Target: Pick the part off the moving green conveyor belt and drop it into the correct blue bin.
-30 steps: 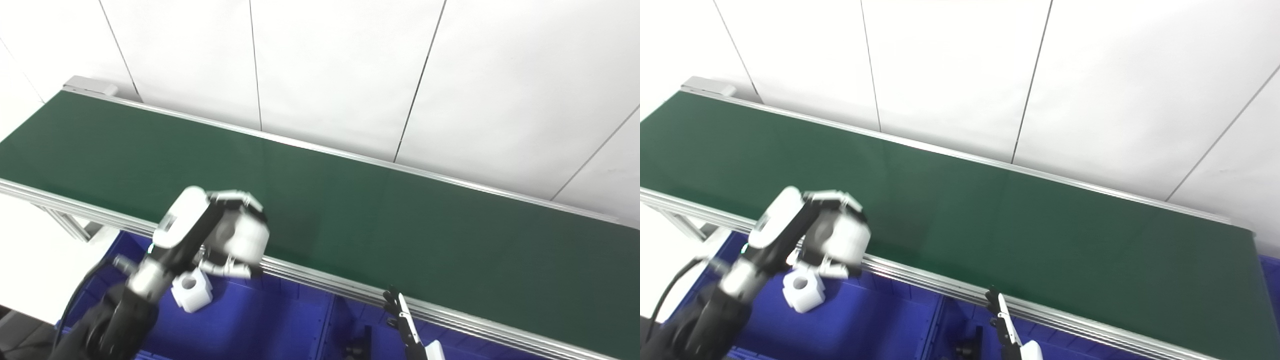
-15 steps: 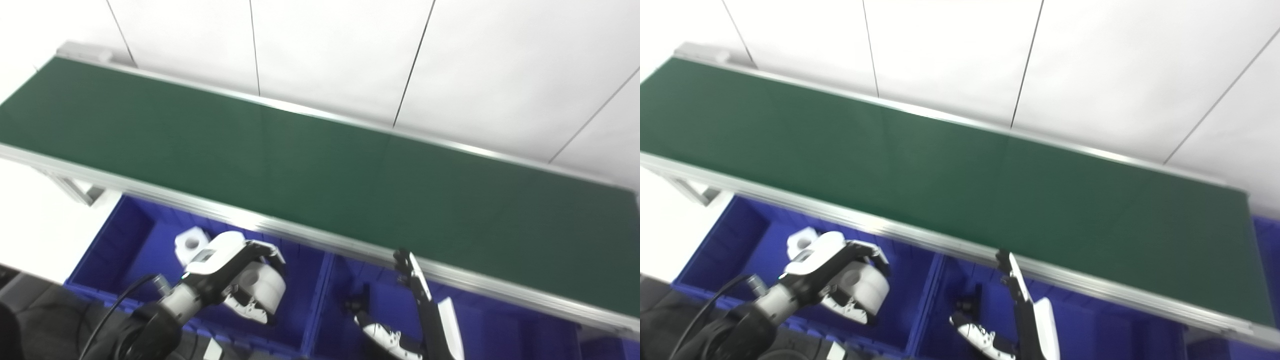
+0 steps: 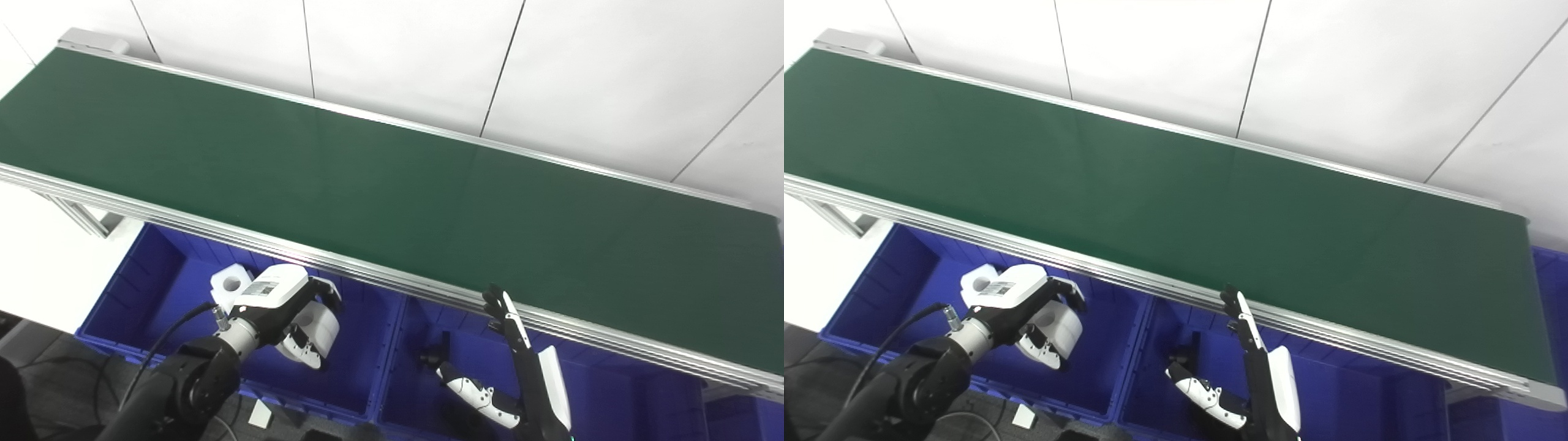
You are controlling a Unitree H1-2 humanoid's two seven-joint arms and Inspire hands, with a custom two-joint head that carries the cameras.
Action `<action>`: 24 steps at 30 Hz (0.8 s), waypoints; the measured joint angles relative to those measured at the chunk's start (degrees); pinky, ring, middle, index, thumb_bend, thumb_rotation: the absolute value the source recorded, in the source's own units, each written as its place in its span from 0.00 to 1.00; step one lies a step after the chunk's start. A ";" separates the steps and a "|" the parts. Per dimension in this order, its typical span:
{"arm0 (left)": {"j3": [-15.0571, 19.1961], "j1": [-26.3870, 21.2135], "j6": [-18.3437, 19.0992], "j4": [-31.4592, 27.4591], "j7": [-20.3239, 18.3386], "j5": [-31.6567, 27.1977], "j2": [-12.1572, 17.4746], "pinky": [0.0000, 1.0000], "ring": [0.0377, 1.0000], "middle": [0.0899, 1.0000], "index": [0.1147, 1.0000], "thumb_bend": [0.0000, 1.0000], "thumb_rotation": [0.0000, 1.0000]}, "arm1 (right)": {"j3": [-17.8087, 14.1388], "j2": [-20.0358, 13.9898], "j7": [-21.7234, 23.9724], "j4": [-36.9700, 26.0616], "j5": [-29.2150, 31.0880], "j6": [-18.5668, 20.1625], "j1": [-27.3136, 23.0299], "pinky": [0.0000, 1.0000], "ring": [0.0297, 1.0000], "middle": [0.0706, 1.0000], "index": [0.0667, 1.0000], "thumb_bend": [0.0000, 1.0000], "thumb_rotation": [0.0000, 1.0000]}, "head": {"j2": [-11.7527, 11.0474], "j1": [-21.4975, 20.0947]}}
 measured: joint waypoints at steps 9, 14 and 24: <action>4.20 2.76 -3.32 -2.83 -0.53 -19.66 -0.90 0.90 1.00 1.00 0.97 0.75 0.30 | 0.09 0.21 -0.04 0.01 -0.98 0.08 0.33 0.82 0.89 0.91 0.96 0.68 0.48 | -1.14 -1.67; 3.85 4.31 -10.53 -3.52 -1.94 -35.31 -1.83 0.96 0.99 1.00 0.96 0.71 0.25 | 0.26 0.39 -0.04 -0.12 -1.82 0.09 1.35 0.82 0.89 0.91 0.96 0.69 0.48 | -2.02 -4.47; 2.65 4.85 -16.32 0.51 -5.63 -46.22 -1.35 0.93 0.96 0.98 0.95 0.76 0.26 | 0.70 0.39 -0.04 -0.69 -3.22 0.20 2.59 0.82 0.89 0.93 0.97 0.69 0.48 | -3.60 -8.44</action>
